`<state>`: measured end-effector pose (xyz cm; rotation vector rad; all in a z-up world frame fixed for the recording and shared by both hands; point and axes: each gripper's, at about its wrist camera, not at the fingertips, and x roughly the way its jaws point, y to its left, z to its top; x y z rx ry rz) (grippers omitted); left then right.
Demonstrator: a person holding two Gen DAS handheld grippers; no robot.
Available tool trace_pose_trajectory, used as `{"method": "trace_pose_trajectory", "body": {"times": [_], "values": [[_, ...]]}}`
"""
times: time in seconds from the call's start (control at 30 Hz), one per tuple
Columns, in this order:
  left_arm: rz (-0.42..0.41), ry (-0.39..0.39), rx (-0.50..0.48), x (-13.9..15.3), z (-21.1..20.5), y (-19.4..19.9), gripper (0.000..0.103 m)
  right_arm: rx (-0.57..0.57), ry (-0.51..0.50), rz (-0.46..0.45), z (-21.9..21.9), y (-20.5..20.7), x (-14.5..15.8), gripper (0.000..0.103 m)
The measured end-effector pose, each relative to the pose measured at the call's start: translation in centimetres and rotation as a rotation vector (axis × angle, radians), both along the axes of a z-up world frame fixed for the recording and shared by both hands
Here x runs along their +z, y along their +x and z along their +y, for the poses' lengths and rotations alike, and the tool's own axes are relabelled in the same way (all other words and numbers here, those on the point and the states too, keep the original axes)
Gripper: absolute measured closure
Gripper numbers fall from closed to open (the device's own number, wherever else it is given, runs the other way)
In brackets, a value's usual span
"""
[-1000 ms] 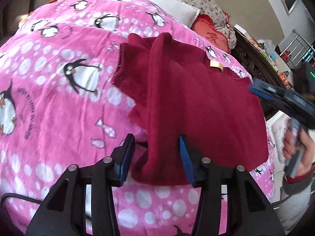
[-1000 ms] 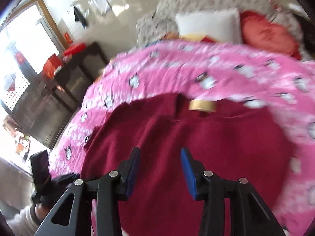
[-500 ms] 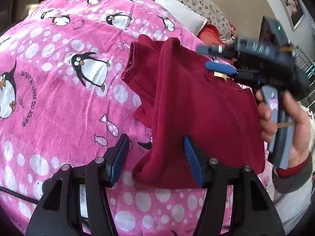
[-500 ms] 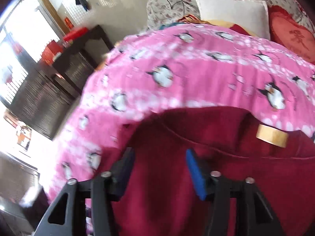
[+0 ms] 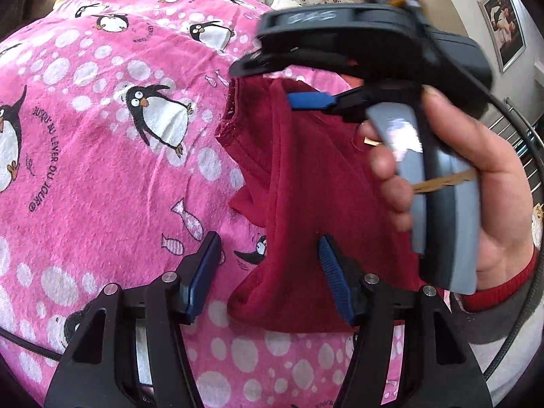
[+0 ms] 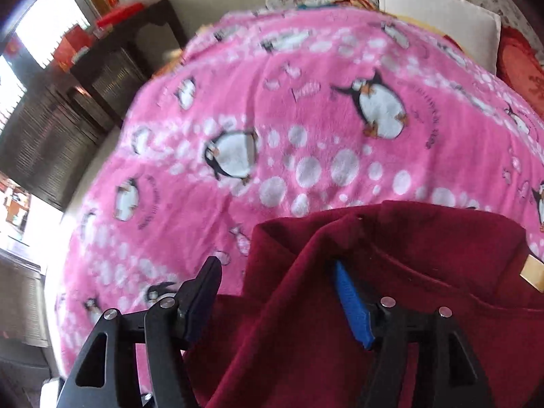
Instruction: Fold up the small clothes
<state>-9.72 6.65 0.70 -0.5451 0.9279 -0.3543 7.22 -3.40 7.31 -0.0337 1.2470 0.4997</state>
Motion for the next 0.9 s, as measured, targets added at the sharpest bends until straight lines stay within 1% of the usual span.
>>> {"method": "trace_pose_trajectory", "body": {"times": [0.07,0.13,0.17,0.2,0.27,0.33,0.4,0.43,0.47,0.5,0.53,0.57,0.6,0.67,0.7,0.73,0.83,0.87,0.9], "values": [[0.001,-0.001,0.005,0.0,-0.2,0.2,0.043,-0.009,-0.013,0.004,0.3,0.4,-0.8,0.036],[0.0,0.002,0.007,0.0,-0.3,0.2,0.043,-0.014,-0.009,-0.017,0.4,0.4,-0.9,0.036],[-0.001,0.005,0.007,0.0,-0.3,0.2,0.043,-0.015,-0.007,-0.023,0.3,0.3,-1.0,0.039],[-0.002,0.012,0.006,0.1,-0.4,0.3,0.043,-0.015,-0.011,-0.032,0.1,0.2,-1.0,0.044],[-0.003,0.031,0.006,0.4,-1.2,0.4,0.043,-0.016,-0.02,-0.046,-0.4,-0.2,-0.8,0.051],[-0.002,0.05,0.006,0.7,-1.8,0.4,0.043,-0.014,-0.001,-0.056,-1.2,-0.5,-0.6,0.058],[-0.001,0.067,0.006,0.9,-2.2,0.5,0.043,-0.007,0.025,-0.069,-2.1,-1.0,-0.3,0.071],[0.001,0.074,0.006,1.0,-2.4,0.4,0.043,0.002,0.044,-0.076,-2.7,-1.4,0.2,0.075],[0.004,0.083,0.007,1.2,-2.7,0.5,0.043,0.005,0.067,-0.085,-3.4,-1.7,0.8,0.081],[0.006,0.091,0.007,1.3,-3.0,0.4,0.043,0.003,0.092,-0.095,-4.3,-2.0,1.4,0.084],[0.007,0.1,0.006,1.5,-3.3,0.4,0.043,0.0,0.114,-0.105,-5.1,-2.3,2.0,0.085],[0.008,0.11,-0.004,1.8,-3.7,0.4,0.045,-0.004,0.141,-0.117,-6.0,-2.5,2.7,0.086],[0.008,0.103,-0.021,2.0,-4.0,0.4,0.056,-0.01,0.174,-0.133,-6.8,-2.9,3.4,0.087],[0.008,0.07,-0.062,2.7,-5.0,0.1,0.061,-0.013,0.246,-0.176,-9.3,-3.7,5.2,0.088],[-0.001,0.049,-0.085,3.2,-5.5,-0.1,0.072,-0.016,0.278,-0.199,-11.0,-4.2,6.2,0.088],[-0.011,0.03,-0.119,3.8,-6.1,-0.2,0.073,-0.024,0.293,-0.212,-12.2,-4.6,6.9,0.088],[-0.086,-0.011,-0.23,7.0,-8.8,-1.1,0.073,-0.066,0.349,-0.254,-17.3,-5.9,9.4,0.089],[-0.105,-0.042,-0.289,8.2,-10.3,-1.4,0.073,-0.083,0.367,-0.265,-18.6,-6.3,10.2,0.089],[-0.111,-0.063,-0.329,8.9,-11.2,-1.5,0.073,-0.109,0.385,-0.279,-21.2,-6.8,11.2,0.089]]}}
